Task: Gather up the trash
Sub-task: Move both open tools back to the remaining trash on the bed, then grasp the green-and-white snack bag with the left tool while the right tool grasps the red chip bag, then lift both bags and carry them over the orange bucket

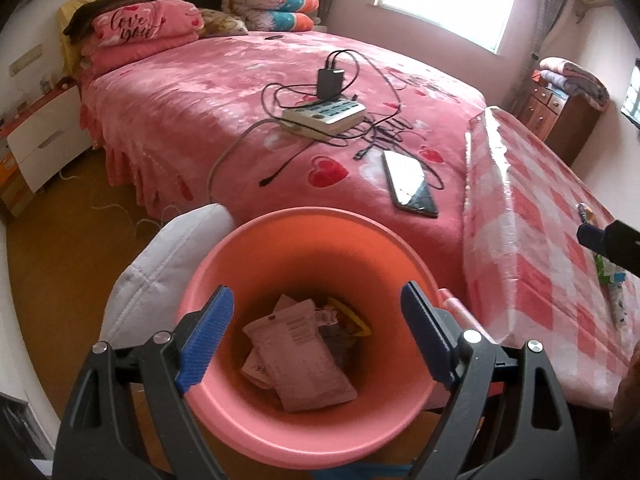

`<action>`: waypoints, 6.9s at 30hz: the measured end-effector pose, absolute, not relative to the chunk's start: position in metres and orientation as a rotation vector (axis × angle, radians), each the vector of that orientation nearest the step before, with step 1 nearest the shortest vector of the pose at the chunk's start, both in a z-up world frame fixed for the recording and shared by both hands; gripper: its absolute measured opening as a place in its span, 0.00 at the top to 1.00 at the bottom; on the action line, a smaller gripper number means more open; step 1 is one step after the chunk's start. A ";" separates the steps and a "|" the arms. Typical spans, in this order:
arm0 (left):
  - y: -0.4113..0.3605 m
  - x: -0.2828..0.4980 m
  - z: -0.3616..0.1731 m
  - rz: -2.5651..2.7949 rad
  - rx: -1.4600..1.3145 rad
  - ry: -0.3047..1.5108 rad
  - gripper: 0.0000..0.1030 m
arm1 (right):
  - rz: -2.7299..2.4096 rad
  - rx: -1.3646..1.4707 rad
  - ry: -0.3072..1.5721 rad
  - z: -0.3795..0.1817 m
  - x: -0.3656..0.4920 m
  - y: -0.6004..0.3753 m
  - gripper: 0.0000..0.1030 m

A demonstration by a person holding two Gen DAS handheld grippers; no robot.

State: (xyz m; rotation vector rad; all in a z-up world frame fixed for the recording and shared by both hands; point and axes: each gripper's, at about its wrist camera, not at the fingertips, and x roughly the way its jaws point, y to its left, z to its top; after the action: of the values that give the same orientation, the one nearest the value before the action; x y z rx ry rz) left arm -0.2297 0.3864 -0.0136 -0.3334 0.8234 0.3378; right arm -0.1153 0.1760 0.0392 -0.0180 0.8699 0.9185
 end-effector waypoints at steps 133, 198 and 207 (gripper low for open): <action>0.056 -0.003 0.009 -0.341 -0.264 0.947 0.58 | 0.268 0.322 0.881 0.001 0.002 -0.152 0.16; 0.161 -0.103 0.024 -0.273 -0.346 0.851 0.61 | 0.378 0.112 0.795 0.048 -0.064 -0.074 0.66; 0.188 -0.120 0.025 -0.236 -0.373 0.834 0.61 | 0.488 0.079 0.833 0.044 -0.078 -0.031 0.66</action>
State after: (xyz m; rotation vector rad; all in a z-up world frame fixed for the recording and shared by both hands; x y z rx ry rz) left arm -0.1197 0.1878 0.0247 -0.3726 0.8336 -0.2358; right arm -0.0775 -0.0314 0.0439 0.0786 0.8334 0.4884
